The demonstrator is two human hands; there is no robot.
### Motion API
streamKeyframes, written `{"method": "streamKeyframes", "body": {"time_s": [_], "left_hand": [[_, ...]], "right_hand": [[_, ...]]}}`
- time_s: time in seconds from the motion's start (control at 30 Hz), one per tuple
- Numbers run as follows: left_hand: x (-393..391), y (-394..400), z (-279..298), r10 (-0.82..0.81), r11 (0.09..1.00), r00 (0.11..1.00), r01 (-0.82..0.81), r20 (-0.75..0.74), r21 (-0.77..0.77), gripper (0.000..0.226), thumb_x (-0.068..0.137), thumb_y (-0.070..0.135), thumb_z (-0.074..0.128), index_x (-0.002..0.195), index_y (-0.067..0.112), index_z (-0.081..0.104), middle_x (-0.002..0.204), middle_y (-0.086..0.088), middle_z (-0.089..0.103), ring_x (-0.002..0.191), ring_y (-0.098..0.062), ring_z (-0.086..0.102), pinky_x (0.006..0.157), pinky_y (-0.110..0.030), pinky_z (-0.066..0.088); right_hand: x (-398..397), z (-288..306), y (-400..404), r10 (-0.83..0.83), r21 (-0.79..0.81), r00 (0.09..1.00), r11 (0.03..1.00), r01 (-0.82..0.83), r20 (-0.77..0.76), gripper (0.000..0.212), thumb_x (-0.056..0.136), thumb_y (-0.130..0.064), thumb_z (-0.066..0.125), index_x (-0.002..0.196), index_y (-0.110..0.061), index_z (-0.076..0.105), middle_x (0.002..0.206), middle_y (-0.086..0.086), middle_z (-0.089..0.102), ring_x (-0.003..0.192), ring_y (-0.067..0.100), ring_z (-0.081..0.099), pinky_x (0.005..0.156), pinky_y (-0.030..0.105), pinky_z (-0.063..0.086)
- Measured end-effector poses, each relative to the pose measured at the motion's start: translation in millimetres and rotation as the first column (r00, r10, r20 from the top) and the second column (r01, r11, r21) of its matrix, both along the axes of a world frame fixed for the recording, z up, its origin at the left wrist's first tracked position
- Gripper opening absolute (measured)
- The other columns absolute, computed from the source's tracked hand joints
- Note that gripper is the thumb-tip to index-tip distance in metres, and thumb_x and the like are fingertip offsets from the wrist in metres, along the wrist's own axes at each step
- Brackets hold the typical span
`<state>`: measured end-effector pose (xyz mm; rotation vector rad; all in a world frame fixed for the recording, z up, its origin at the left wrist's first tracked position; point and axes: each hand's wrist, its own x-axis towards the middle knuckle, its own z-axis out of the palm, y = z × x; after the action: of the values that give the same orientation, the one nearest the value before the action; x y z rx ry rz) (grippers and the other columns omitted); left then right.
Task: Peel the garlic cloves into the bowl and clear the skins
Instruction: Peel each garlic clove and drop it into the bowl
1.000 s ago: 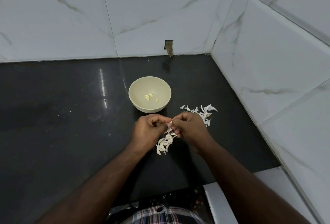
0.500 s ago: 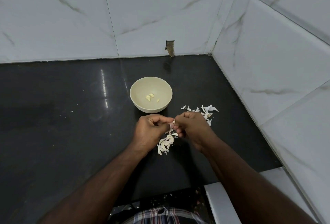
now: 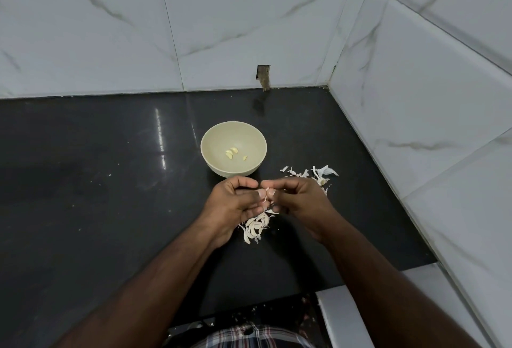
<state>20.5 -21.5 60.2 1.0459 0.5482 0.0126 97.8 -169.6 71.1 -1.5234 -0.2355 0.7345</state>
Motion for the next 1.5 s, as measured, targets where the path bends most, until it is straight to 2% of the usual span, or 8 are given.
{"method": "streamKeyframes", "body": {"time_s": [0.1, 0.3, 0.47, 0.77, 0.93, 1.13, 1.37, 1.5], "left_hand": [[1, 1, 0, -0.02, 0.996, 1.0, 0.02, -0.005, 0.088, 0.018, 0.087, 0.003, 0.073, 0.099, 0.005, 0.059, 0.074, -0.011, 0.069, 0.065, -0.017, 0.069, 0.06, -0.023, 0.057], [3, 3, 1, -0.067, 0.982, 0.997, 0.06, 0.033, 0.179, 0.003, 0.089, 0.007, 0.072, 0.09, 0.004, 0.071, 0.074, -0.01, 0.068, 0.065, -0.011, 0.061, 0.058, -0.018, 0.051], [4, 7, 0, -0.066, 0.982, 0.996, 0.055, 0.053, 0.179, 0.011, 0.087, 0.005, 0.074, 0.094, -0.001, 0.071, 0.075, -0.011, 0.069, 0.064, -0.012, 0.059, 0.058, -0.019, 0.049], [4, 12, 0, -0.1, 0.978, 0.993, 0.088, 0.057, 0.189, 0.002, 0.086, 0.007, 0.076, 0.087, 0.005, 0.075, 0.085, -0.022, 0.066, 0.068, -0.014, 0.06, 0.063, -0.02, 0.051], [4, 13, -2, -0.111, 0.977, 0.993, 0.1, 0.049, 0.188, 0.007, 0.087, 0.006, 0.074, 0.09, 0.0, 0.074, 0.082, -0.02, 0.066, 0.068, -0.014, 0.061, 0.064, -0.02, 0.051], [5, 12, -1, -0.067, 0.984, 0.997, 0.058, 0.046, 0.167, 0.008, 0.087, 0.007, 0.074, 0.093, 0.001, 0.074, 0.079, -0.014, 0.072, 0.067, -0.011, 0.062, 0.063, -0.02, 0.051], [4, 12, 1, -0.084, 0.985, 0.995, 0.076, 0.045, 0.156, 0.006, 0.089, 0.009, 0.072, 0.091, 0.005, 0.075, 0.076, -0.011, 0.07, 0.07, -0.011, 0.065, 0.066, -0.021, 0.052], [3, 14, 1, -0.096, 0.984, 0.994, 0.088, 0.045, 0.158, 0.005, 0.089, 0.008, 0.072, 0.089, 0.006, 0.076, 0.08, -0.015, 0.07, 0.072, -0.013, 0.066, 0.066, -0.021, 0.053]], "right_hand": [[2, 2, -1, -0.042, 0.06, 0.998, 0.997, 0.045, -0.052, 0.013, 0.091, 0.001, 0.066, 0.102, 0.0, 0.071, 0.095, 0.021, 0.073, 0.081, 0.021, 0.069, 0.072, 0.028, 0.058], [1, 8, 1, -0.049, -0.002, 0.997, 0.999, 0.049, 0.063, 0.018, 0.085, 0.006, 0.072, 0.101, -0.002, 0.07, 0.075, 0.013, 0.073, 0.065, 0.016, 0.069, 0.061, 0.023, 0.055], [-2, 9, 5, -0.041, 0.0, 0.995, 0.999, 0.041, 0.09, 0.022, 0.083, 0.01, 0.072, 0.097, -0.007, 0.073, 0.084, 0.01, 0.075, 0.08, 0.02, 0.073, 0.076, 0.029, 0.061], [-4, 9, 9, -0.068, -0.098, 0.961, 0.991, 0.097, 0.267, 0.02, 0.079, 0.007, 0.077, 0.084, -0.012, 0.074, 0.069, 0.002, 0.072, 0.06, 0.009, 0.067, 0.06, 0.02, 0.054], [-4, 7, 9, -0.07, -0.086, 0.961, 0.992, 0.097, 0.267, 0.02, 0.081, 0.007, 0.075, 0.081, -0.012, 0.073, 0.067, 0.003, 0.072, 0.059, 0.013, 0.066, 0.062, 0.024, 0.057], [-4, 9, 8, -0.029, -0.06, 0.973, 0.997, 0.044, 0.229, 0.023, 0.082, 0.011, 0.072, 0.101, -0.003, 0.073, 0.08, 0.0, 0.075, 0.073, 0.007, 0.071, 0.068, 0.019, 0.056], [-2, 11, 12, -0.053, -0.112, 0.951, 0.99, 0.091, 0.306, 0.023, 0.08, 0.008, 0.076, 0.084, -0.015, 0.073, 0.07, -0.005, 0.073, 0.062, 0.003, 0.067, 0.062, 0.017, 0.053], [-3, 10, 12, -0.075, -0.093, 0.952, 0.99, 0.107, 0.296, 0.02, 0.078, 0.009, 0.077, 0.082, -0.01, 0.073, 0.066, -0.006, 0.072, 0.059, 0.002, 0.066, 0.059, 0.015, 0.051]]}}
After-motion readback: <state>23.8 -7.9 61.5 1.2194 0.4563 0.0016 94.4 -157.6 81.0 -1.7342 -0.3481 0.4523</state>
